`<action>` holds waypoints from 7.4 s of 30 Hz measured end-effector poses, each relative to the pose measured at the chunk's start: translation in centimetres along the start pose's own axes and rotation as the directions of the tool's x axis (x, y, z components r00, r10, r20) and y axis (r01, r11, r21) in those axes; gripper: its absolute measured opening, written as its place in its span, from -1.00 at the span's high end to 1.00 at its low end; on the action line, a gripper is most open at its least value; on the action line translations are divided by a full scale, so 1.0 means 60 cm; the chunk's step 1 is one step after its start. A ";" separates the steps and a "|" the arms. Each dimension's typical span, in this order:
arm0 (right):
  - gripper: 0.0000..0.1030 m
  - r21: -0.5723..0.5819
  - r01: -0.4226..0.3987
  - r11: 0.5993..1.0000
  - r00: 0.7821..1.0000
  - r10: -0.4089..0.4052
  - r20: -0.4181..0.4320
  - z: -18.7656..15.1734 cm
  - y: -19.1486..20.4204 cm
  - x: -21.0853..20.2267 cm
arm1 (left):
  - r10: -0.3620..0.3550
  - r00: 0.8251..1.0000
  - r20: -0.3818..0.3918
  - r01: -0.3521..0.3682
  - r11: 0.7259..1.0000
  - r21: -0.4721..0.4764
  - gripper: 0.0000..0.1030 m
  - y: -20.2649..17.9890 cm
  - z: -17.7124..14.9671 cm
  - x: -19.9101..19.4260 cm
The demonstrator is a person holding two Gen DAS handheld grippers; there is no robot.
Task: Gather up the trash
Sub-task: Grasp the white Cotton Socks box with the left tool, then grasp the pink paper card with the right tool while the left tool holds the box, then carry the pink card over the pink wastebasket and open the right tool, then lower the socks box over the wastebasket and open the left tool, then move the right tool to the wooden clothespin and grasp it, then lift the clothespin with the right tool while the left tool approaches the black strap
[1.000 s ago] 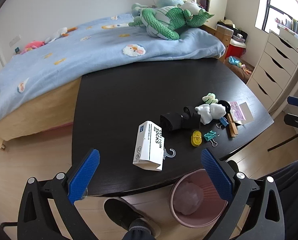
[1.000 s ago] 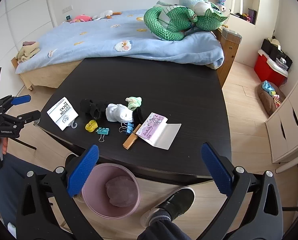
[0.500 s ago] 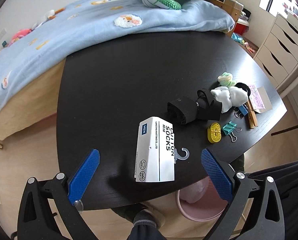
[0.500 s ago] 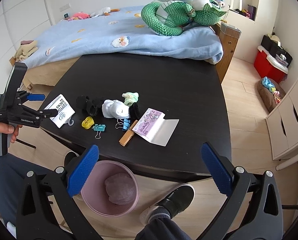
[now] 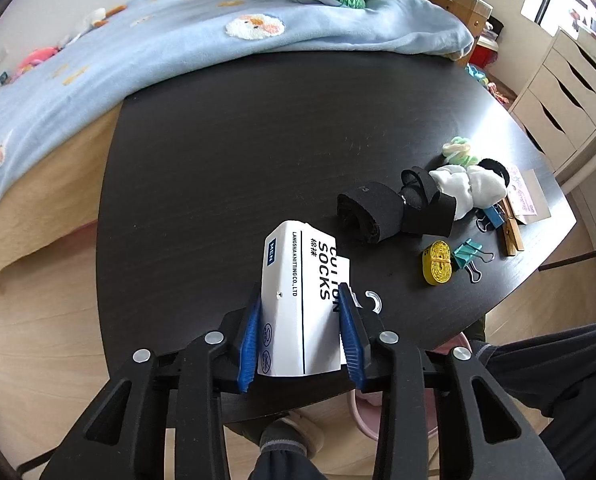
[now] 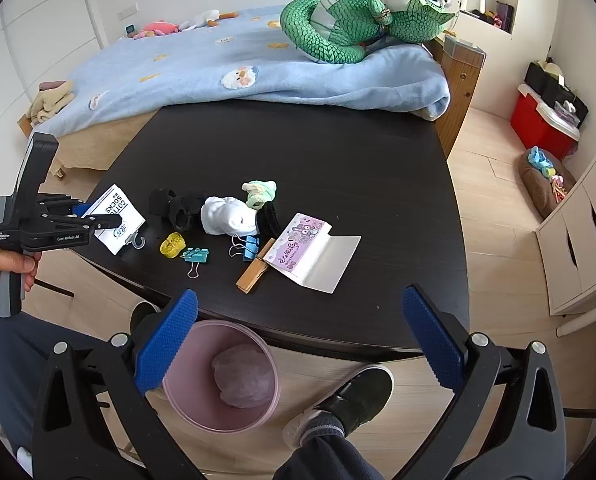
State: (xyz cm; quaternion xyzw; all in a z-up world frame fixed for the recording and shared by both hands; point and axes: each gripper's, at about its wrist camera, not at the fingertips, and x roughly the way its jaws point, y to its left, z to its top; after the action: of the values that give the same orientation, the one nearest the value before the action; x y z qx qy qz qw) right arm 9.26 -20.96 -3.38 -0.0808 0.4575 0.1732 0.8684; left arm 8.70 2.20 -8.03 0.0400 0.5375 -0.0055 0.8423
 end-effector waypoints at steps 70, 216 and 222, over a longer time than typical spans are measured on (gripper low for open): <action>0.99 0.027 -0.167 0.986 0.985 0.168 -0.030 -0.010 0.030 -0.031 | -0.090 0.973 0.214 0.083 0.996 0.045 0.40 -0.081 -0.094 -0.142; 0.74 0.150 -0.009 0.989 0.937 0.061 -0.344 0.064 0.052 0.230 | -0.134 0.963 0.232 0.163 0.981 -0.108 -0.85 -0.061 -0.090 -0.131; 0.74 0.147 -0.024 0.989 0.944 0.071 -0.321 0.054 0.045 0.207 | -0.132 0.963 0.234 0.159 0.982 -0.100 -0.85 -0.063 -0.082 -0.132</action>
State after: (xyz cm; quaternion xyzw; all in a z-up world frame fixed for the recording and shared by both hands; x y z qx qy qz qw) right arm 17.21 -14.69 -11.70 -0.0355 0.6073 0.1457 0.7802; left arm 0.72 -1.45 -3.13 -0.0503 0.4391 -0.0402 0.8961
